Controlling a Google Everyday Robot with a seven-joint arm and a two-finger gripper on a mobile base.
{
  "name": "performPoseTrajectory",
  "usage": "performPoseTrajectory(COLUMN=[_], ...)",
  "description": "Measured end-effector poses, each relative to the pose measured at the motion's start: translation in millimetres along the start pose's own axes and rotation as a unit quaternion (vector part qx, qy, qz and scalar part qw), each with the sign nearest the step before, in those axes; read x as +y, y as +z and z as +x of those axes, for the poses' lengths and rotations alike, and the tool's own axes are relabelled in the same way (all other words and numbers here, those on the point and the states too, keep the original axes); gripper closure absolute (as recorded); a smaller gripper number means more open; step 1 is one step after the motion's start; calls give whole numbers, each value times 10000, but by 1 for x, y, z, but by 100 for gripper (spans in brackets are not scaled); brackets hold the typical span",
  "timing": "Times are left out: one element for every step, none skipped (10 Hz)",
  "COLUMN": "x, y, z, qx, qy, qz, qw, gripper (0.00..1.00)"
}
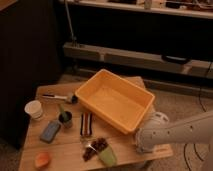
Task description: Place towel in table surface
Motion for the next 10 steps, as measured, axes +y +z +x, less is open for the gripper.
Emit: performPoseTrajectory(x=[0,1,1,0,0,0,1,1,0,3], y=[-1,-1,-1,-1,-1,-2,-2,-3,-3,-5], z=[-1,-1,-1,-1,-2,-3,-3,-5,-5,-7], qx=[-16,-19,-20,-19,-26,-38,-36,-59,-55,-82], qy=[-8,-16,-25,-16,-11,-14,-9,-18,-1,-24], qz=[-7,-1,-1,11,18,20,14,32,34,46], qw=[10000,10000,10000,10000,10000,10000,10000,10000,10000,10000], gripper=[100,100,100,100,100,100,100,100,100,100])
